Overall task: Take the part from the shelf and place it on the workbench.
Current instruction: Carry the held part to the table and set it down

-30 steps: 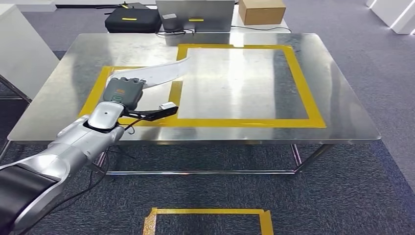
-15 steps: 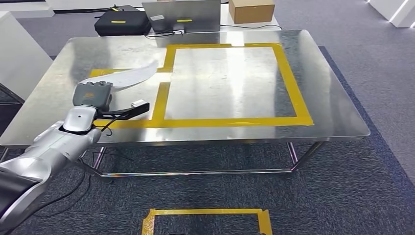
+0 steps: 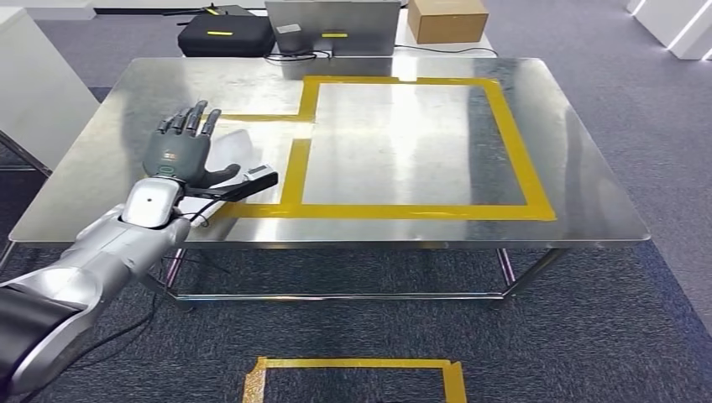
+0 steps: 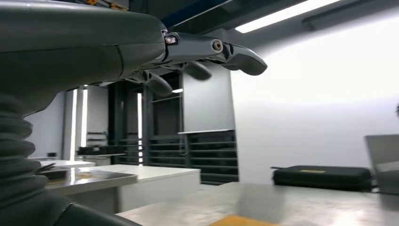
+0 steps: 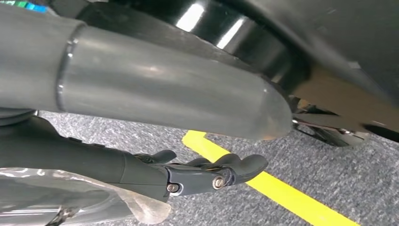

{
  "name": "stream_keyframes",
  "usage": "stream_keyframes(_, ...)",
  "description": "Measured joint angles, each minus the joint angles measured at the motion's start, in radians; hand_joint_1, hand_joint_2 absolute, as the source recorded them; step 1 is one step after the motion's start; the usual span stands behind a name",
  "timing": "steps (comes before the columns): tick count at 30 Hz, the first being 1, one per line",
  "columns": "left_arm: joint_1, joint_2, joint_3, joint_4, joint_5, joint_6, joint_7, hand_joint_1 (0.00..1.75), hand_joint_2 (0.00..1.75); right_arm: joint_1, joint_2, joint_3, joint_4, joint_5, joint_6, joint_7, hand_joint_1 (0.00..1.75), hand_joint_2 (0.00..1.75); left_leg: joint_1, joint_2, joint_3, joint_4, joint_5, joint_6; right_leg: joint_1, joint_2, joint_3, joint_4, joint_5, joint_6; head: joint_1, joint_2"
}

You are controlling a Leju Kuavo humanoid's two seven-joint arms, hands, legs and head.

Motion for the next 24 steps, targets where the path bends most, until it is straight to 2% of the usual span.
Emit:
stream_keyframes(2,0.002,-0.017,0.004,-0.027,0.012,0.004,-0.022,0.00,0.00,-0.001,0.000,0.000,0.000,0.000,-0.002,-0.001,0.00,0.00,-0.004,-0.001,-0.004,0.008,-0.002,-0.006,0.001,-0.002,0.065,-0.122,0.044,-0.005,0.000,0.000)
stream_keyframes(3,0.007,-0.024,0.007,-0.045,0.025,0.006,-0.038,0.00,0.00,-0.001,0.000,0.000,0.000,0.000,-0.003,-0.002,0.00,0.00,-0.006,-0.001,-0.006,0.012,-0.001,-0.010,0.002,-0.002,0.080,-0.151,0.051,-0.009,-0.001,0.000)
stream_keyframes(6,0.051,-0.052,0.030,-0.131,0.120,0.011,-0.125,0.00,0.00,0.000,0.000,-0.003,0.000,-0.004,-0.008,-0.006,0.00,0.00,-0.008,-0.001,-0.010,0.015,0.000,-0.022,0.002,-0.001,0.081,-0.157,0.057,-0.025,-0.001,0.000)
stream_keyframes(7,0.077,-0.064,0.041,-0.171,0.175,0.012,-0.166,0.00,0.00,0.000,0.000,-0.005,0.000,-0.006,-0.010,-0.007,0.00,0.00,-0.007,-0.001,-0.013,0.024,-0.013,-0.026,0.000,-0.001,0.081,-0.159,0.060,-0.030,-0.001,0.000)
stream_keyframes(9,0.146,-0.089,0.056,-0.267,0.308,0.013,-0.251,0.00,0.00,-0.002,0.001,-0.009,0.000,-0.011,-0.015,-0.008,0.00,0.00,-0.004,-0.001,-0.034,0.095,-0.074,-0.035,-0.003,-0.003,0.077,-0.162,0.066,-0.042,-0.004,0.000)
stream_keyframes(11,0.246,-0.111,0.056,-0.397,0.447,0.013,-0.311,0.00,0.00,-0.002,0.001,-0.017,0.000,-0.018,-0.019,-0.008,0.00,0.00,-0.003,-0.001,-0.073,0.229,-0.155,-0.041,-0.003,-0.003,0.068,-0.162,0.072,-0.047,-0.007,0.000)
stream_keyframes(12,0.299,-0.121,0.050,-0.460,0.494,0.013,-0.326,0.00,0.00,0.000,0.001,-0.021,0.000,-0.022,-0.021,-0.007,0.00,0.00,-0.003,-0.001,-0.085,0.279,-0.180,-0.041,-0.003,-0.002,0.063,-0.162,0.076,-0.048,-0.007,0.000)
stream_keyframes(13,0.347,-0.128,0.044,-0.520,0.528,0.013,-0.334,0.00,0.00,0.002,0.001,-0.024,0.000,-0.024,-0.022,-0.007,0.00,0.00,-0.003,-0.001,-0.081,0.297,-0.187,-0.040,-0.003,-0.002,0.056,-0.162,0.081,-0.047,-0.007,0.000)
stream_keyframes(14,0.384,-0.134,0.037,-0.567,0.542,0.013,-0.335,0.00,0.00,0.003,0.001,-0.026,0.000,-0.025,-0.022,-0.006,0.00,0.00,-0.003,-0.001,-0.056,0.268,-0.175,-0.037,-0.002,-0.001,0.049,-0.162,0.088,-0.046,-0.008,0.000)
stream_keyframes(17,0.432,-0.144,0.024,-0.670,0.560,0.013,-0.335,0.00,0.00,0.004,0.003,-0.031,0.000,-0.025,-0.023,-0.006,0.00,0.00,-0.006,-0.001,0.072,0.056,-0.111,-0.022,0.001,-0.003,0.030,-0.162,0.109,-0.037,-0.007,0.000)
stream_keyframes(18,0.438,-0.145,0.022,-0.694,0.569,0.013,-0.337,0.00,0.00,0.003,0.003,-0.031,0.000,-0.025,-0.023,-0.006,0.00,0.00,-0.009,-0.001,0.095,0.013,-0.101,-0.018,0.002,-0.004,0.026,-0.162,0.116,-0.032,-0.007,0.000)
stream_keyframes(19,0.445,-0.147,0.021,-0.714,0.586,0.013,-0.345,0.00,0.00,0.003,0.004,-0.032,0.000,-0.025,-0.023,-0.006,0.00,0.00,-0.012,-0.001,0.101,-0.005,-0.096,-0.014,0.002,-0.005,0.024,-0.164,0.123,-0.026,-0.006,0.000)
stream_keyframes(21,0.474,-0.150,0.020,-0.757,0.656,0.011,-0.384,0.00,0.00,0.003,0.005,-0.038,0.000,-0.030,-0.024,-0.004,0.00,0.00,-0.015,-0.001,0.095,-0.009,-0.080,-0.003,-0.001,-0.006,0.023,-0.170,0.136,-0.013,-0.007,0.000)
stream_keyframes(22,0.499,-0.155,0.018,-0.785,0.706,0.010,-0.415,0.00,0.00,0.004,0.006,-0.042,0.000,-0.035,-0.026,-0.002,0.00,0.00,-0.014,0.001,0.090,-0.012,-0.068,0.004,-0.003,-0.005,0.018,-0.167,0.127,-0.008,-0.007,0.000)
stream_keyframes(23,0.531,-0.162,0.015,-0.819,0.755,0.010,-0.451,0.00,0.00,0.006,0.006,-0.046,0.000,-0.039,-0.030,-0.001,0.00,0.00,-0.012,0.004,0.083,-0.016,-0.056,0.011,-0.004,-0.004,0.009,-0.149,0.100,-0.003,-0.006,0.000)
stream_keyframes(24,0.568,-0.171,0.011,-0.855,0.797,0.010,-0.487,0.00,0.00,0.007,0.006,-0.050,0.000,-0.044,-0.035,-0.001,0.00,0.00,-0.010,0.006,0.074,-0.020,-0.044,0.017,-0.005,-0.004,-0.006,-0.109,0.057,0.001,-0.004,0.000)
